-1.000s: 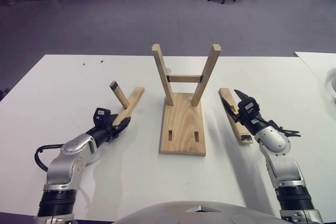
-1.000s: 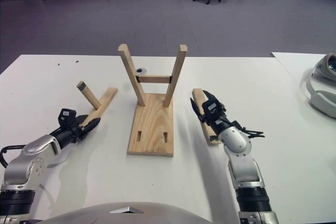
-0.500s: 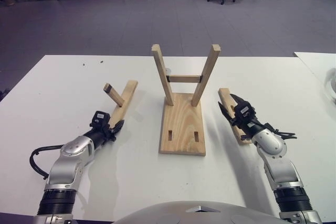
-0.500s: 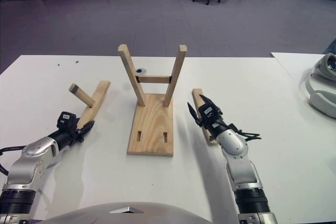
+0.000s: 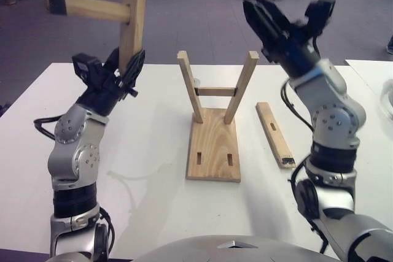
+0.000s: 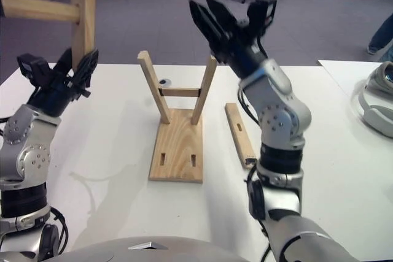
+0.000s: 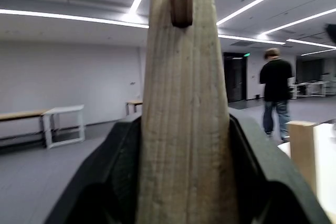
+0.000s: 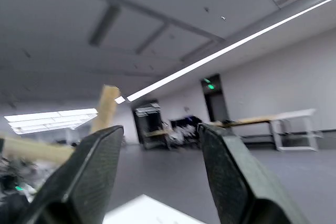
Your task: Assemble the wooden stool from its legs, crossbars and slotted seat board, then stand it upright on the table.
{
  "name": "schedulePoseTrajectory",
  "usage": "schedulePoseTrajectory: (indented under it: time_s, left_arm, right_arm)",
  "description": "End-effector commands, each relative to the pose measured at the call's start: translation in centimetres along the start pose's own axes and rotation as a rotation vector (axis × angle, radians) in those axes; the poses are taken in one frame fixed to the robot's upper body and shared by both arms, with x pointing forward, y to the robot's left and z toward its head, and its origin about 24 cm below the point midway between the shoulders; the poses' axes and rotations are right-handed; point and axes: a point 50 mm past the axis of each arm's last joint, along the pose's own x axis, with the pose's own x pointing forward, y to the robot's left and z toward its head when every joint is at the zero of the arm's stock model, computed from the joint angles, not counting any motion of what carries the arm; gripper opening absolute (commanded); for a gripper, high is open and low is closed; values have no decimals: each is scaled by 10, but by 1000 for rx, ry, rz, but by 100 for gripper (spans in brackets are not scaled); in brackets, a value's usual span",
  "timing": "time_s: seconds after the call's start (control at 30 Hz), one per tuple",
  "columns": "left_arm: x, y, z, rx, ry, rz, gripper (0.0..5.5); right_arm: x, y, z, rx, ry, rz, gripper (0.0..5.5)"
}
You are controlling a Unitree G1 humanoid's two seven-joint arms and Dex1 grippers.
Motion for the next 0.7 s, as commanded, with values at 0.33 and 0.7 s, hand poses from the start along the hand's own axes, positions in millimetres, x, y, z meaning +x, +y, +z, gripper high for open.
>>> schedulePoseTrajectory:
  time_s: [0.33,0.7]
  left_arm:
    - [30,-48,-10,125,102,-306,202]
    - [6,-73,-31,109,246,-451,282]
  right_arm:
    - [27,7,4,284,37,-26,213]
    - [-66,-1,-16,297,138,-246,103]
